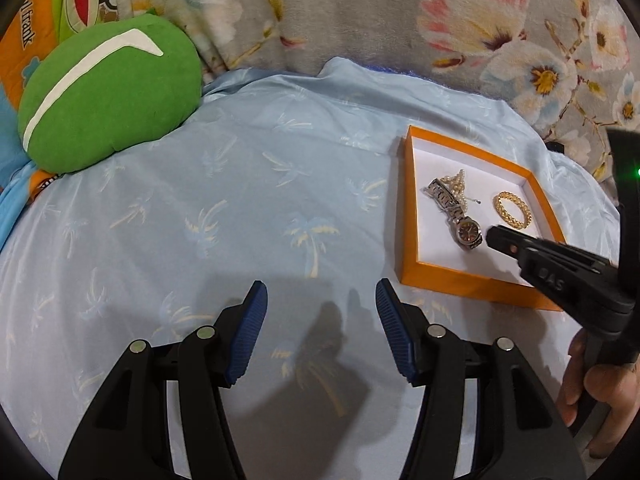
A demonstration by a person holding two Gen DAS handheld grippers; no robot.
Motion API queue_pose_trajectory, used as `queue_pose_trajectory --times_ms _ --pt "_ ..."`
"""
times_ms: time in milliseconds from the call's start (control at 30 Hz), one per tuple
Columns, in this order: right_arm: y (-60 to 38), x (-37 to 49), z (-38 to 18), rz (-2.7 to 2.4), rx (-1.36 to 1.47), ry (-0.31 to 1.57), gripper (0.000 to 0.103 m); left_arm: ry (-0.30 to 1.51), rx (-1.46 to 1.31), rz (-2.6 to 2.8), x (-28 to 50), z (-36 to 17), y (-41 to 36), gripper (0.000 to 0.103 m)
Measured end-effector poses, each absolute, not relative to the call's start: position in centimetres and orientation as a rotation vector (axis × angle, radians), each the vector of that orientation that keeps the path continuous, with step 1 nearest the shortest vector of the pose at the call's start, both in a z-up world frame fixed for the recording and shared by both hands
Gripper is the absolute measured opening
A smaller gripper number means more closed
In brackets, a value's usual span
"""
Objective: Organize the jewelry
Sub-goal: 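Lower the gold watch into the box and open the right tool, then move the right tool toward a gold earring while the left tool approaches the black bead bracelet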
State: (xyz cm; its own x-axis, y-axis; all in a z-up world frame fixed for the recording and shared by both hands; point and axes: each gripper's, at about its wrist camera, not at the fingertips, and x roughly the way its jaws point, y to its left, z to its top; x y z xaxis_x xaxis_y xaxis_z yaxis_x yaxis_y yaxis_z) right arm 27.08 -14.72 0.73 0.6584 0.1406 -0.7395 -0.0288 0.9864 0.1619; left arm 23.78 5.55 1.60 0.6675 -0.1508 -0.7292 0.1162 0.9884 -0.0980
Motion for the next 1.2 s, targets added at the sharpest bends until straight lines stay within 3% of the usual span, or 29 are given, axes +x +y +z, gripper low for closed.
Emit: queue_pose_trajectory --times_ms 367,767,867,967,1100,1200 --pt "-17.9 15.5 3.0 0.025 0.162 0.754 0.002 0.845 -0.037 -0.228 19.9 1.3 4.0 0.055" --pt "-20.1 4.8 0.5 -0.044 0.202 0.792 0.002 0.851 -0.016 -0.251 13.4 0.3 2.0 0.058" --pt "-19.9 3.5 -0.1 -0.03 0.216 0.807 0.006 0.85 -0.022 -0.25 12.2 0.1 2.0 0.058" --pt "-19.4 2.5 -0.2 -0.006 0.235 0.806 0.01 0.833 -0.021 -0.239 10.7 0.2 2.1 0.068" --pt "-18.2 1.8 0.2 0.013 0.23 0.787 0.029 0.804 -0.011 -0.221 9.0 0.4 2.5 0.069" --pt "-17.3 1.6 0.1 0.027 0.229 0.789 0.03 0.808 -0.019 -0.22 8.1 0.2 3.0 0.069"
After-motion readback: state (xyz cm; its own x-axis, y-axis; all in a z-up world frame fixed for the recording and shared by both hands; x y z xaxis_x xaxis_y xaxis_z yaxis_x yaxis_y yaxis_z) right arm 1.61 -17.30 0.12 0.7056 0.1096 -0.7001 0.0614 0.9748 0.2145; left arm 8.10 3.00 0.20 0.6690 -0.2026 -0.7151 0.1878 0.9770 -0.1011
